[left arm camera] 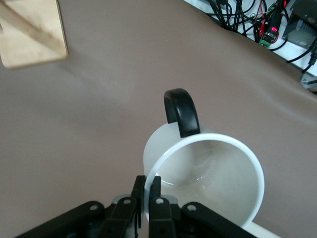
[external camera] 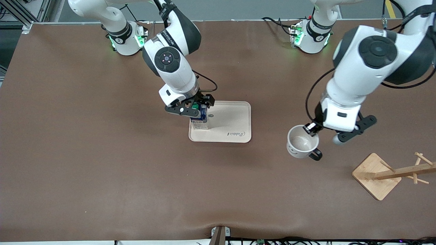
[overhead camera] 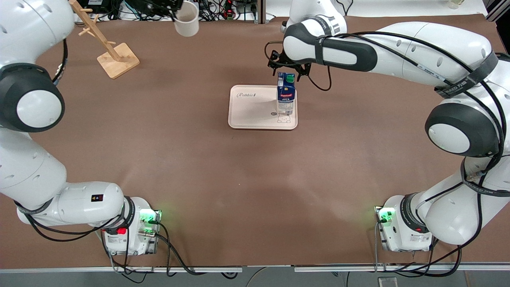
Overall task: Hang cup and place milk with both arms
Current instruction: 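Carry the mug toward the stand while the right gripper lifts milk away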
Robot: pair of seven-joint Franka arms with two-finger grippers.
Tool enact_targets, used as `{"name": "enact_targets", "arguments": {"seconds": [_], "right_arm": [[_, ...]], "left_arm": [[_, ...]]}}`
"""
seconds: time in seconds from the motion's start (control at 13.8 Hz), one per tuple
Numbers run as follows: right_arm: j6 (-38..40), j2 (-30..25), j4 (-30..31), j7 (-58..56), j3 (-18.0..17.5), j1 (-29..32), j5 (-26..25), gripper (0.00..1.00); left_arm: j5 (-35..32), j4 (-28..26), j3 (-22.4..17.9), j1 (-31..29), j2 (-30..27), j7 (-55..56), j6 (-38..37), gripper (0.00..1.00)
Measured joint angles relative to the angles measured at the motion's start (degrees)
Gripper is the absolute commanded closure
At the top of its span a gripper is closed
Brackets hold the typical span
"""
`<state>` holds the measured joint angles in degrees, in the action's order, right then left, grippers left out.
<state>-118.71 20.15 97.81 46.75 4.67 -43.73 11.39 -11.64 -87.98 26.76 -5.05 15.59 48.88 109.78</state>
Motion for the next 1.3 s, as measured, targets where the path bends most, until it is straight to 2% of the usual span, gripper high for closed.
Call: {"name": "enact_targets", "arguments": {"seconds": [0.36, 0.43, 0.51, 0.58, 0.65, 0.72, 0.87, 1.09, 1.3], "right_arm": [[-6.7, 2.0, 2.0, 0.0, 0.1, -0.1, -2.8, 0.00], [-8.1, 3.2, 2.2, 0.0, 0.1, -0.1, -3.0, 0.03], [-9.1, 4.3, 2.3, 0.0, 0.1, -0.3, -3.2, 0.44], [-9.4, 5.0, 2.2, 0.0, 0.1, -0.4, -3.3, 0.80], [-9.4, 5.3, 2.2, 0.0, 0.1, -0.5, -3.3, 0.96], [-9.1, 5.2, 2.0, 0.0, 0.2, -0.5, -3.3, 1.00], [-5.5, 5.0, 0.3, 0.0, 0.6, -0.4, -3.3, 1.00], [6.6, 3.9, -5.8, -0.1, 1.3, 0.8, -3.3, 1.00], [18.1, 2.1, -12.4, -0.6, 2.1, 3.3, -3.4, 1.00]], "left_arm": [[0.0, 1.2, 0.0, -9.1, -0.7, -21.6, -3.2, 1.00], [0.0, 1.3, 0.1, -10.5, -1.0, -25.2, -3.7, 1.00], [0.0, 1.4, 0.1, -11.5, -1.3, -28.4, -5.1, 1.00], [0.0, 1.5, 0.1, -12.2, -1.7, -31.2, -6.8, 1.00], [0.0, 1.6, 0.1, -12.7, -2.2, -33.5, -8.5, 1.00], [0.0, 1.6, 0.1, -13.2, -2.8, -36.0, -10.0, 1.00], [1.2, 1.6, 0.1, -15.6, -4.1, -42.9, -11.7, 1.00], [4.8, 1.6, 0.0, -21.7, -4.5, -55.3, -12.5, 1.00], [5.1, 2.2, 0.0, -23.3, -4.5, -62.3, -12.5, 1.00]]}}
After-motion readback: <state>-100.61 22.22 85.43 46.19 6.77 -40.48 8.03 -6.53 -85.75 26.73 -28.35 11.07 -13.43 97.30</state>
